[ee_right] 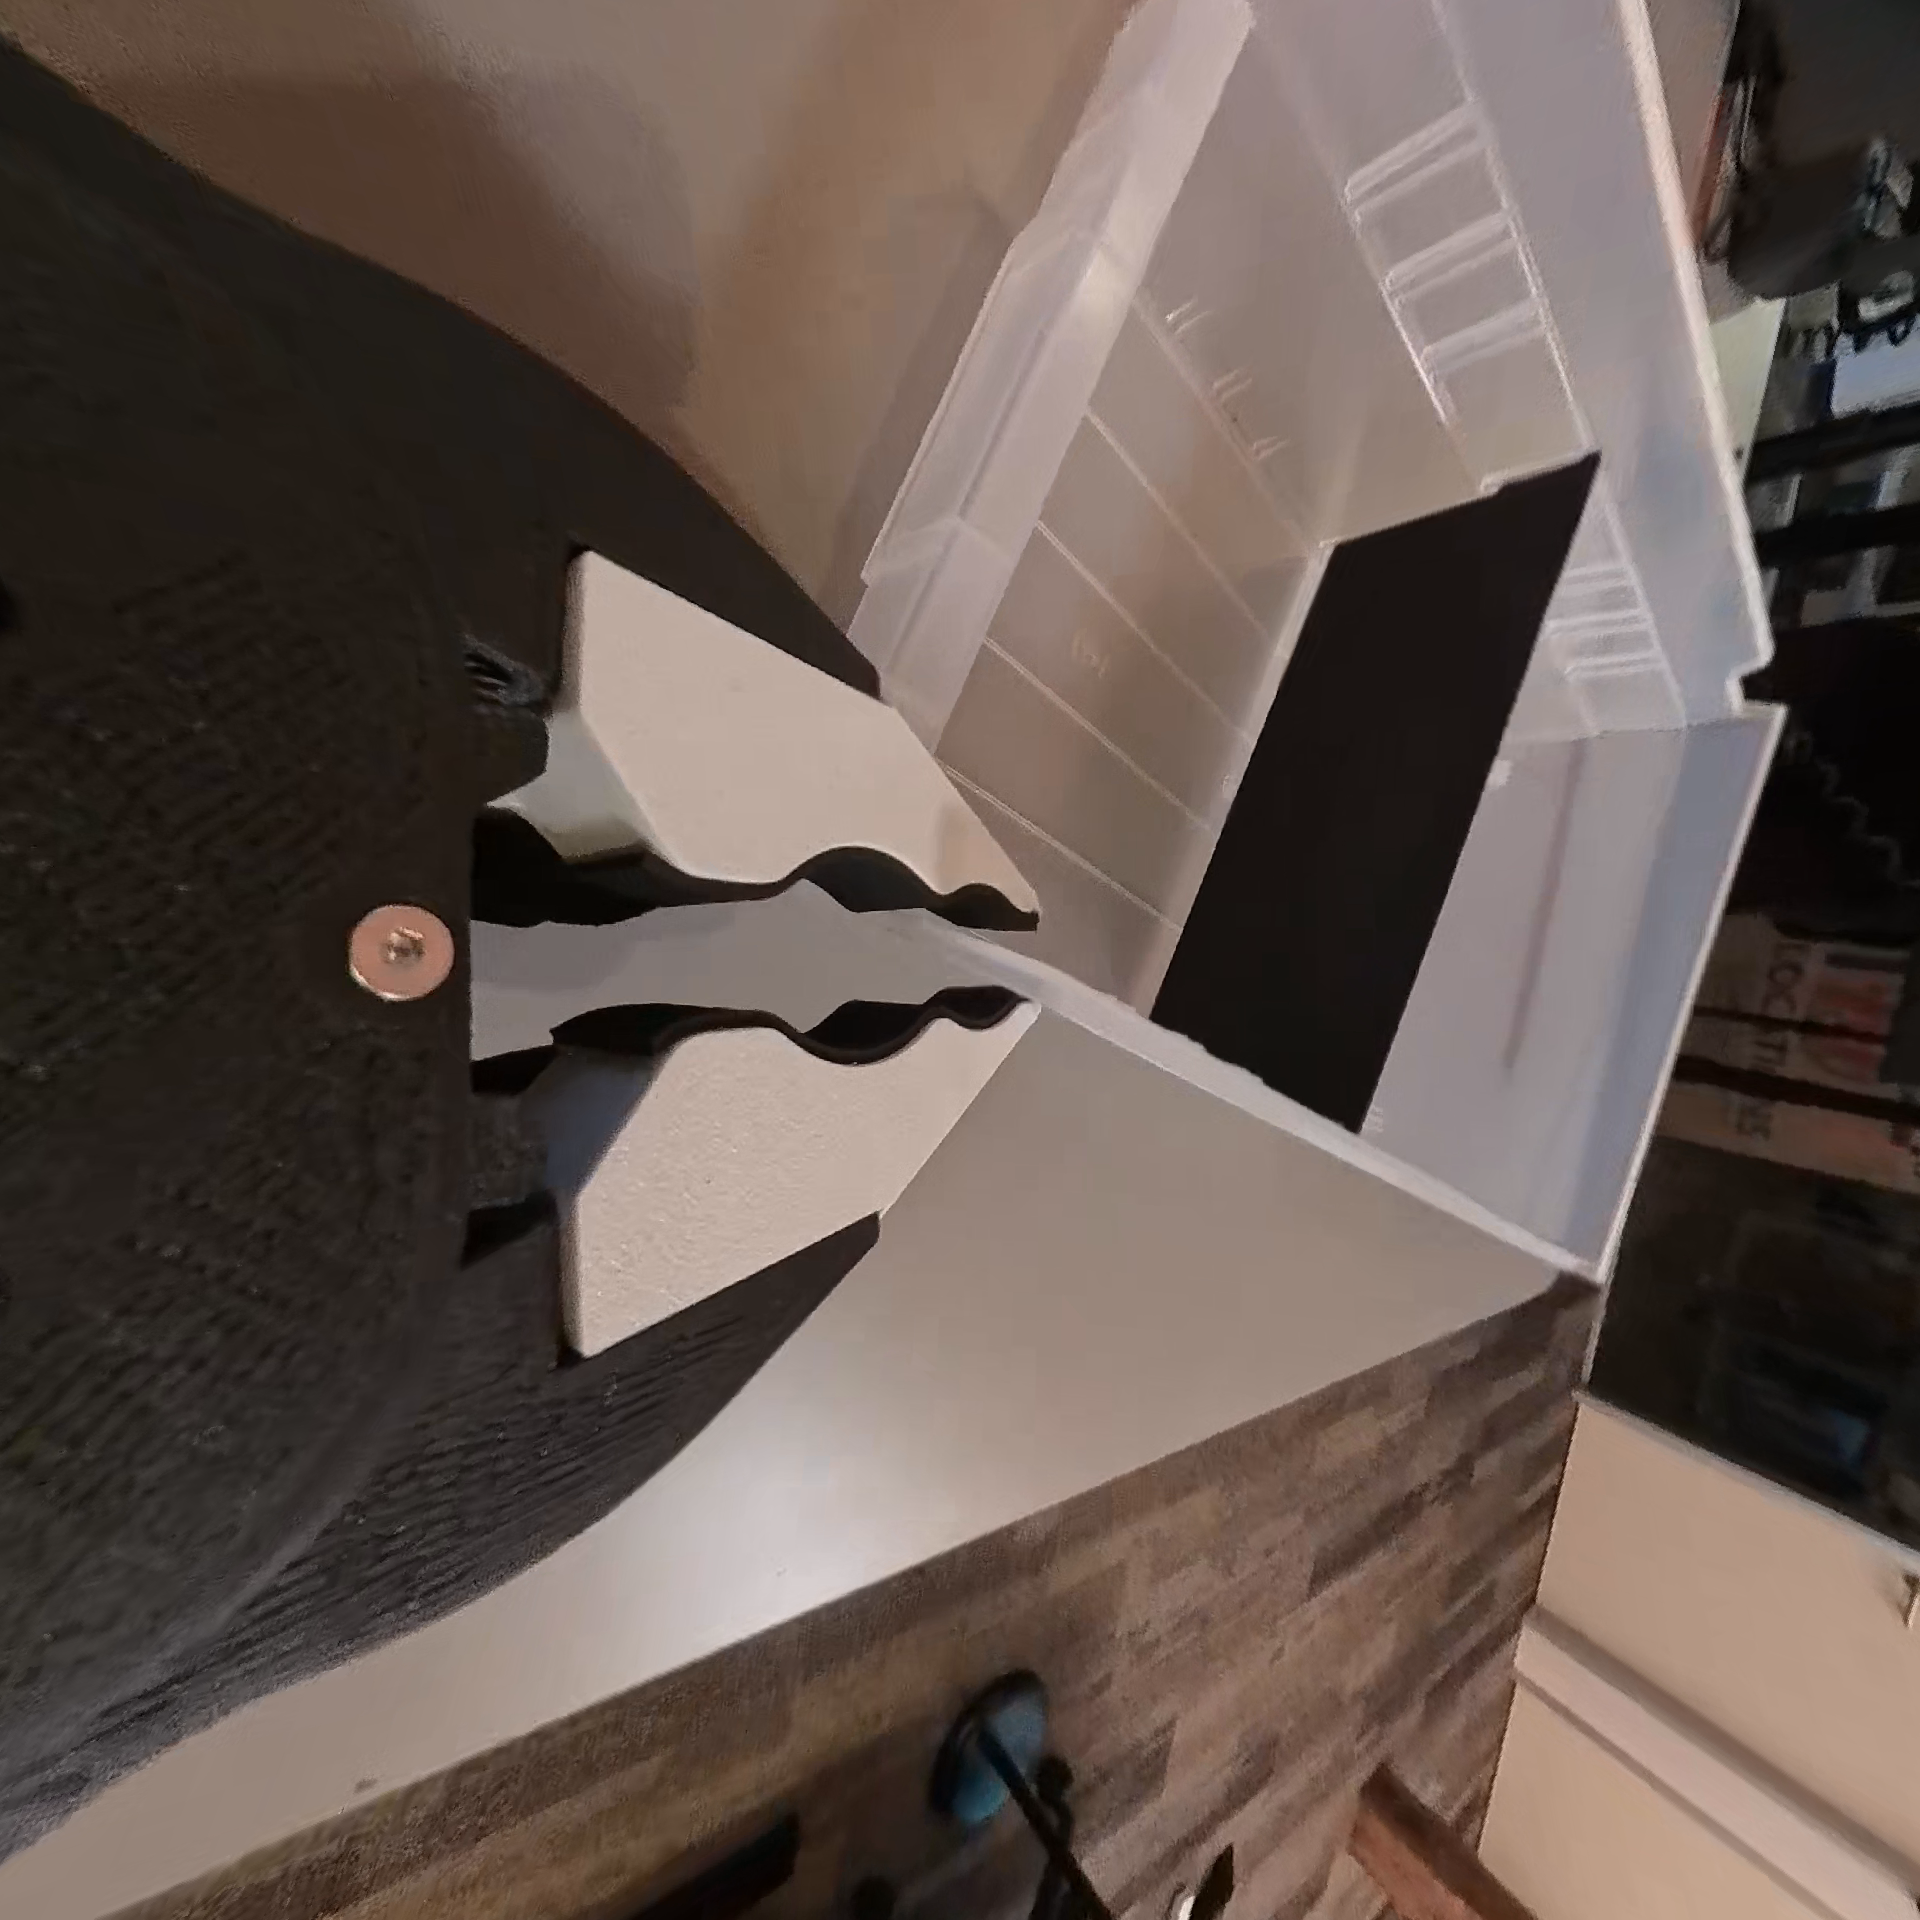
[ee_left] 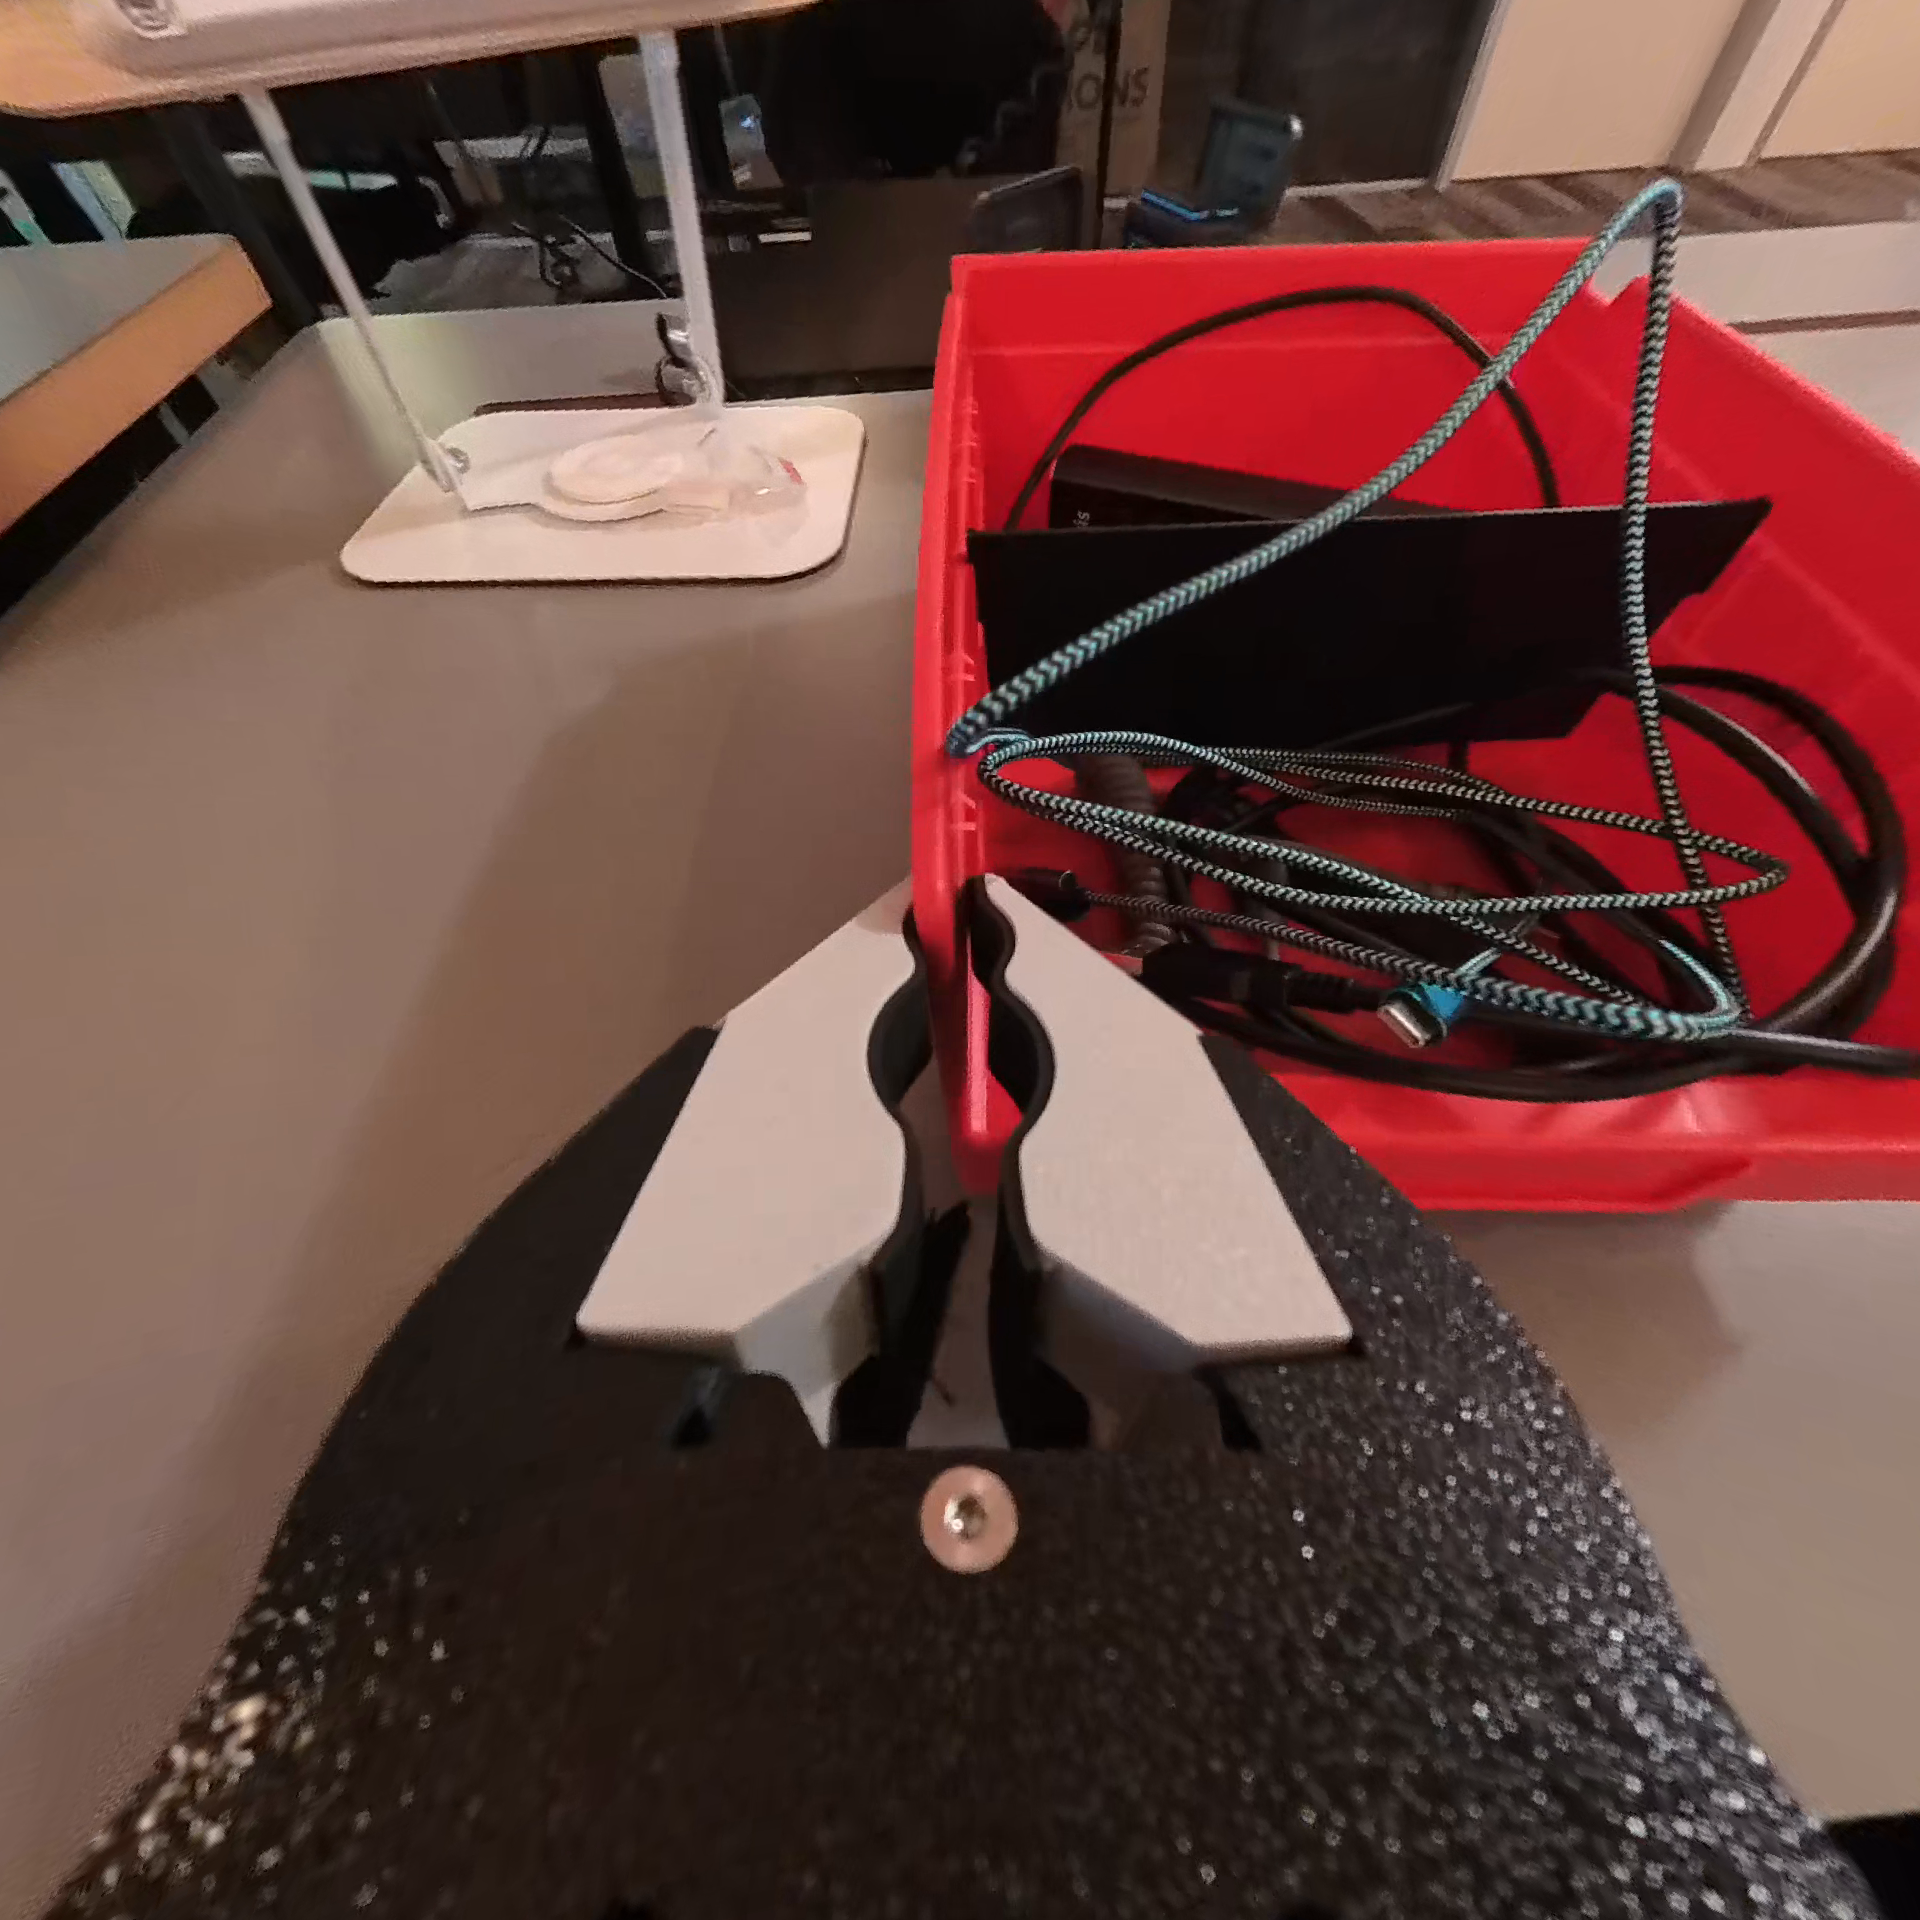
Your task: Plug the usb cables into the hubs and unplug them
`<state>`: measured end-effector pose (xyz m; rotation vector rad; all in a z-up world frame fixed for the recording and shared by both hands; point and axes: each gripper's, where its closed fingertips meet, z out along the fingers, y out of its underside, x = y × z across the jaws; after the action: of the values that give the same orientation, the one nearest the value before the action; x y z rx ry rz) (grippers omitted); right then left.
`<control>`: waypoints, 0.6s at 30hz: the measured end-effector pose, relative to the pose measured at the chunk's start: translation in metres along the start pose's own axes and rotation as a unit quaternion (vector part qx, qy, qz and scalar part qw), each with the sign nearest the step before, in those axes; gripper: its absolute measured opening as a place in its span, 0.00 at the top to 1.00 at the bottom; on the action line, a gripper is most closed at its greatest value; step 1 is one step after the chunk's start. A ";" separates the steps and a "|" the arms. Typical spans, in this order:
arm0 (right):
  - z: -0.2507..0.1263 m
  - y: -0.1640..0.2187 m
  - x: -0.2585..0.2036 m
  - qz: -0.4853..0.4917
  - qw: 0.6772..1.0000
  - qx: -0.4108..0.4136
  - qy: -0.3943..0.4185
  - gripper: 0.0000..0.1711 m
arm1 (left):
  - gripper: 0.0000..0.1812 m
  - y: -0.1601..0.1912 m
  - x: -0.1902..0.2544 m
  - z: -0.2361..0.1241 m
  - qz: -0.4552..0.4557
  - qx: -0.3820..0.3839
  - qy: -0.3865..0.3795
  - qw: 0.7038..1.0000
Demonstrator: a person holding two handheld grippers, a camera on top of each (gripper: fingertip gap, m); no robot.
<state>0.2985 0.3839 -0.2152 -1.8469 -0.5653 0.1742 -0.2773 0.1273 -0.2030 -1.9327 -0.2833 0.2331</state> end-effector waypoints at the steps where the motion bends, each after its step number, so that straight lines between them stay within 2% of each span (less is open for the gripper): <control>1: -0.004 0.002 0.005 0.003 1.000 -0.003 -0.006 0.96 | 1.00 0.001 -0.004 -0.003 -0.004 0.002 -0.002 1.000; 7: -0.029 0.017 0.030 0.031 0.999 -0.015 -0.033 0.99 | 1.00 0.008 -0.051 -0.025 -0.024 0.005 -0.034 0.999; 12: -0.043 0.025 0.044 0.049 0.998 -0.022 -0.010 0.99 | 0.99 0.018 -0.098 -0.049 -0.053 0.009 -0.069 0.996; 18: -0.053 0.026 0.029 0.045 0.998 -0.027 0.040 0.99 | 1.00 0.024 -0.102 -0.059 -0.031 0.005 -0.071 0.997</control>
<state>0.3525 0.3456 -0.2162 -1.9245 -0.4362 0.1457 -0.3552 0.0360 -0.2006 -1.8967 -0.4349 0.3320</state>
